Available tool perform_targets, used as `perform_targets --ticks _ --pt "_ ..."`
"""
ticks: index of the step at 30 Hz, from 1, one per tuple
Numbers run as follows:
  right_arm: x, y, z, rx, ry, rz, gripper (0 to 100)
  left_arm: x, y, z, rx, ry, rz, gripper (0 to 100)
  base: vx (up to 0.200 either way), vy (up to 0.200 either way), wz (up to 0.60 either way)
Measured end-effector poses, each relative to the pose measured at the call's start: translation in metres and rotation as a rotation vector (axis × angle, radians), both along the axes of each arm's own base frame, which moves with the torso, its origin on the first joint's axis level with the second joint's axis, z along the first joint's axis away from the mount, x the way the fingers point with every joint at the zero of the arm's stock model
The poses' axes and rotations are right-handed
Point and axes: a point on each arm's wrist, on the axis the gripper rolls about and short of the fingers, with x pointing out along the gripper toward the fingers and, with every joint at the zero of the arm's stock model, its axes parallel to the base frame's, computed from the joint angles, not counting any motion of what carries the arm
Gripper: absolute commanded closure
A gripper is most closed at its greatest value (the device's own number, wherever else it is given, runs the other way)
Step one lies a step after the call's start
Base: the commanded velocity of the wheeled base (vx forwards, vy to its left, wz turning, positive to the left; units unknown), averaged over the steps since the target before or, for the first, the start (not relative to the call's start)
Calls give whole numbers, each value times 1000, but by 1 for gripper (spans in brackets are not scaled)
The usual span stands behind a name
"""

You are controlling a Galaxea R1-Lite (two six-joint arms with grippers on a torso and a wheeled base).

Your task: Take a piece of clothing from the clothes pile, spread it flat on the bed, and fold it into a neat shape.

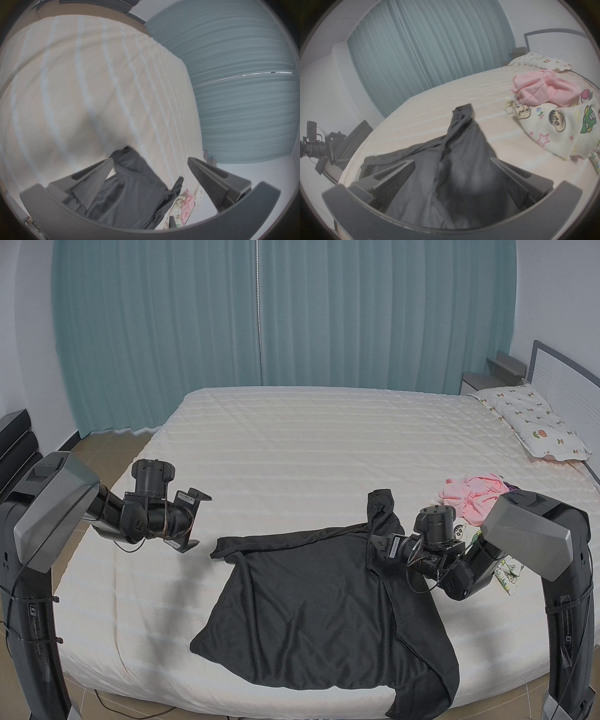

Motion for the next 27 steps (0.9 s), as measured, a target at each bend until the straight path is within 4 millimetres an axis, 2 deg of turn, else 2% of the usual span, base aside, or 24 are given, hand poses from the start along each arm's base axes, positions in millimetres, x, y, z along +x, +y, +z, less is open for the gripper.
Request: perform_targets --ticks 6,15,16,22,27 --pt "6 22 -1 -51 55 2 0 -31 1 -6 -40 15 -21 0 0 0 0" --pt "16 46 -16 -106 90 -7 0 -53 -15 -5 -80 16 -56 0 0 0 0" --pt "17 48 -18 -110 93 -7 100 -54 -16 -5 -81 17 -59 0 0 0 0" --pt "20 49 -28 -129 115 -19 100 -57 -17 -3 -81 17 -62 0 0 0 0" --pt "20 45 -27 -129 117 -31 100 -57 -18 -3 -81 20 -64 0 0 0 0"
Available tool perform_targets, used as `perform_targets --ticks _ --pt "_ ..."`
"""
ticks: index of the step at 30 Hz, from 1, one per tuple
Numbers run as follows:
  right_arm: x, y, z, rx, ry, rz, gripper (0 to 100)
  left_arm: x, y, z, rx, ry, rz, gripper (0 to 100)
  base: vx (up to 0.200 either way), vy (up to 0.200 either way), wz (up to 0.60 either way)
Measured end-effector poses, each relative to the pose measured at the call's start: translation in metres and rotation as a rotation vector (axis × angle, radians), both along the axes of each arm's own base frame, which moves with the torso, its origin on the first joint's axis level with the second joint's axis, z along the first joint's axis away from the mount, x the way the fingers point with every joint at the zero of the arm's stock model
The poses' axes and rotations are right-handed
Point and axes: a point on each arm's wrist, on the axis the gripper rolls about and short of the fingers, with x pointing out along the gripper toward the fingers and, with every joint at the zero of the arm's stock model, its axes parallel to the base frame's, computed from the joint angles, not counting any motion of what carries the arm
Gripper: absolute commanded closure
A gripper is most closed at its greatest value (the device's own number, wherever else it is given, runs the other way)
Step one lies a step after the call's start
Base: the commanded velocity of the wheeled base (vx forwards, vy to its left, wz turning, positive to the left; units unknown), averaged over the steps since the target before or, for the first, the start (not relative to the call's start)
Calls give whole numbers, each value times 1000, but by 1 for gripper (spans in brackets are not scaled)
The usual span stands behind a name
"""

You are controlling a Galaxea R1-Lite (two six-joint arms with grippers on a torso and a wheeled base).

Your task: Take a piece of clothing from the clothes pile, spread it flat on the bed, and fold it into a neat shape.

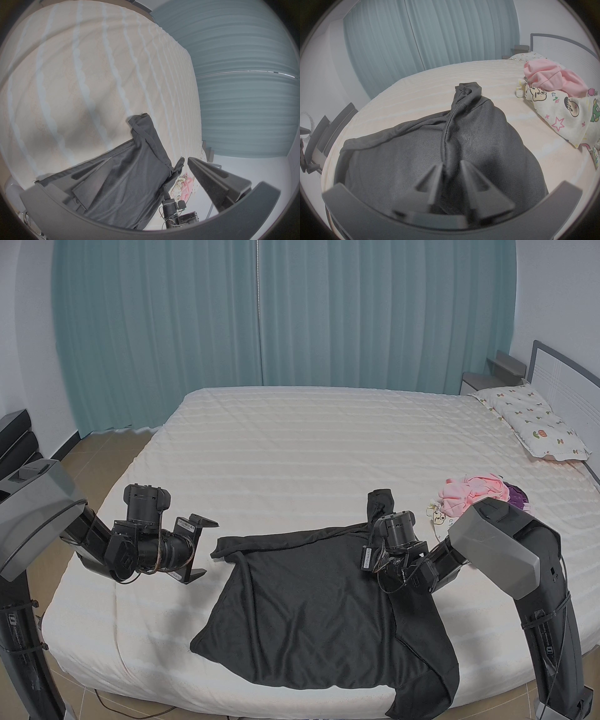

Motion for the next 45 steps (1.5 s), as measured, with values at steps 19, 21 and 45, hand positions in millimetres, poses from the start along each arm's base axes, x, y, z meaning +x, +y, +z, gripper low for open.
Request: perform_targets --ticks 19,21,45 --pt "-9 -114 47 99 -31 -119 100 -7 -3 -4 4 19 -12 0 0 0 0" --pt "-8 -130 49 114 -45 -133 100 -7 -4 -4 4 21 -15 0 0 0 0" --pt "-9 -214 20 208 -92 -200 0 -9 -7 -6 6 32 -21 0 0 0 0"
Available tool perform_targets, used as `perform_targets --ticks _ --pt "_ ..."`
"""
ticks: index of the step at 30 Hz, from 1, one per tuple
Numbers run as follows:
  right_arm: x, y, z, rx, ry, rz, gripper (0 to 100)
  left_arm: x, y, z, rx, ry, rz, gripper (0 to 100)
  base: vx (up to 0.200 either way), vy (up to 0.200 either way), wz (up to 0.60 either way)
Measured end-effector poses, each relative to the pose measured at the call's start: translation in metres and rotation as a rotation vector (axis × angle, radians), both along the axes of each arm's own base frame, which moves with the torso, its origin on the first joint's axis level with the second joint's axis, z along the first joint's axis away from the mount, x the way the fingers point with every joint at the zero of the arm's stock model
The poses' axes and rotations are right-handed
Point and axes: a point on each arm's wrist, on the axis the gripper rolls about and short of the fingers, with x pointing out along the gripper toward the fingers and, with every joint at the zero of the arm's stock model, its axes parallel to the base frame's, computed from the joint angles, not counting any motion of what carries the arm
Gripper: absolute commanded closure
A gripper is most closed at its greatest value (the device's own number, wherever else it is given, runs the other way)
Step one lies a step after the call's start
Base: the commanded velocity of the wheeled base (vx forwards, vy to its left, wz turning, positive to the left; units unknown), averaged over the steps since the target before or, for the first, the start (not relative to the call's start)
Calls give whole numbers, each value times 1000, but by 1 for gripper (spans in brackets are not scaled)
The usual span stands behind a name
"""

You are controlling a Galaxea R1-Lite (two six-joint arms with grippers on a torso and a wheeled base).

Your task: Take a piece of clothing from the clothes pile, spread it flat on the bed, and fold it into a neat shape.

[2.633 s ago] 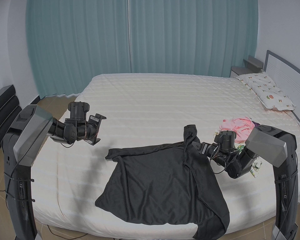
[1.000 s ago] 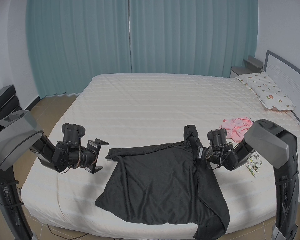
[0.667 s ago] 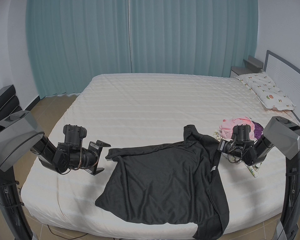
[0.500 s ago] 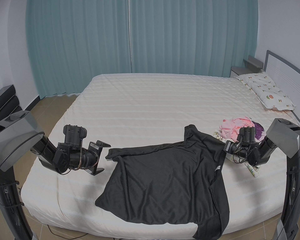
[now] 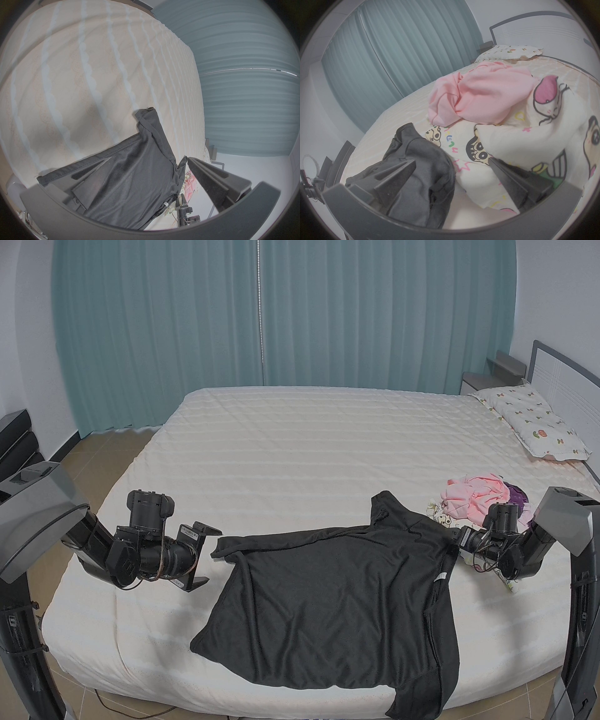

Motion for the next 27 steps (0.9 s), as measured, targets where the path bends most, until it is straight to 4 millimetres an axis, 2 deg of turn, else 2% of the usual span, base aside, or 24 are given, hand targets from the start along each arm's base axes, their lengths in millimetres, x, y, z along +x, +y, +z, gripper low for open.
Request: perform_targets --ticks 4,10,17,19,22,27 --pt "-13 6 11 11 2 29 0 -1 -2 0 1 0 -6 0 0 0 0" --pt "-49 21 21 20 51 75 0 -5 -9 -2 3 8 -28 0 0 0 0" --pt "-89 49 19 19 104 157 0 -10 -16 -4 5 20 -47 0 -200 0 0" --pt "-96 59 17 16 114 185 0 -11 -17 -4 5 22 -51 0 -200 0 0" --pt "-102 71 11 4 138 209 0 -13 -17 -5 7 26 -54 0 0 0 0" --pt "-98 83 2 -31 147 203 0 -15 -17 -5 7 28 -56 0 0 0 0"
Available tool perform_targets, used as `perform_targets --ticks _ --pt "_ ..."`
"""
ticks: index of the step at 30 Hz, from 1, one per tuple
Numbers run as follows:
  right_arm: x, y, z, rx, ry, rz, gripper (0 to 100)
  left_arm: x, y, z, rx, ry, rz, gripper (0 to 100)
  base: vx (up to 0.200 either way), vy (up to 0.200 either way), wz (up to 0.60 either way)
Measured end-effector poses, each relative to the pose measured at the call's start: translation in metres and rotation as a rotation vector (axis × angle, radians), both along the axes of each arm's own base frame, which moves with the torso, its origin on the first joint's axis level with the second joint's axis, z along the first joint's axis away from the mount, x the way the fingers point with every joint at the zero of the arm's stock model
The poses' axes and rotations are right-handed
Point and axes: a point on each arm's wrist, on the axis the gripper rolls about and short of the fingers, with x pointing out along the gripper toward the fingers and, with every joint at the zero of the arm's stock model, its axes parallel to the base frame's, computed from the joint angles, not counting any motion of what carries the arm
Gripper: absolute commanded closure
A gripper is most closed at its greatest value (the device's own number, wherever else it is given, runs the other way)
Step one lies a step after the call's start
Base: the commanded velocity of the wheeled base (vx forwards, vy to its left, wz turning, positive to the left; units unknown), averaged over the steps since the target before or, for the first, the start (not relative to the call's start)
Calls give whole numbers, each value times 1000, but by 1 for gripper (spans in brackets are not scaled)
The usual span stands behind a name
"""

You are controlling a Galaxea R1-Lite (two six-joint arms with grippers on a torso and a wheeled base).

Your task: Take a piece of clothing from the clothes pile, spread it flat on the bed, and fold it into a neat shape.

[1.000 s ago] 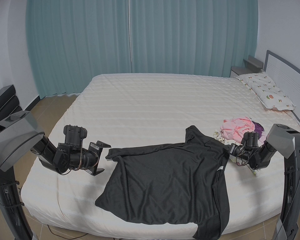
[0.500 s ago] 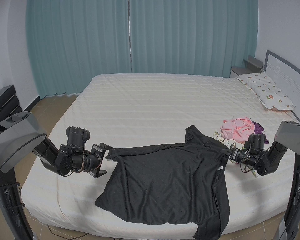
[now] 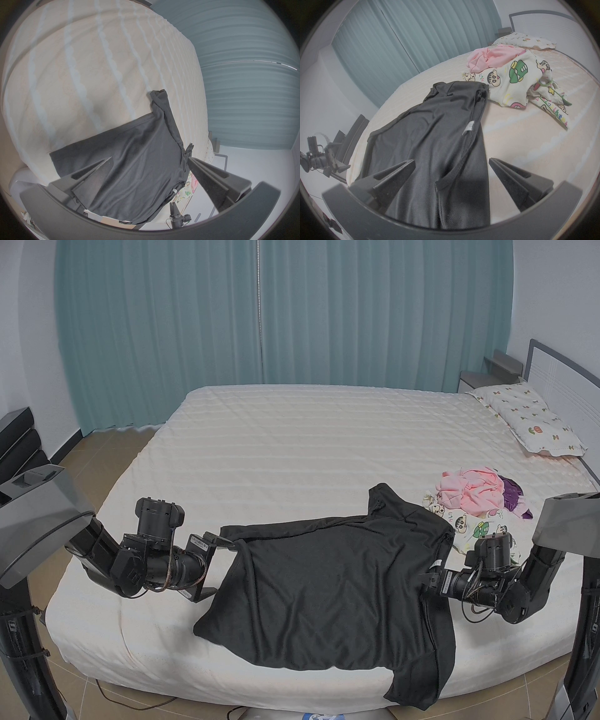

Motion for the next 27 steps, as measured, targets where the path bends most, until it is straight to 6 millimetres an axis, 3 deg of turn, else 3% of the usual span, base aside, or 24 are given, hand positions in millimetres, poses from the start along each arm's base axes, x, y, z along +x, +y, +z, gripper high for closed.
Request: perform_targets --ticks 10,11,19,27 --pt "18 16 -16 -67 36 15 0 0 0 0 2 -3 -3 0 0 0 0" --pt "19 17 -17 -72 41 18 100 0 0 0 2 -3 -3 0 0 0 0" --pt "21 16 -15 -98 36 3 100 0 0 0 1 -3 -2 0 0 0 0" --pt "6 -8 -6 -103 58 -40 100 0 0 0 2 -3 -2 0 0 0 0"
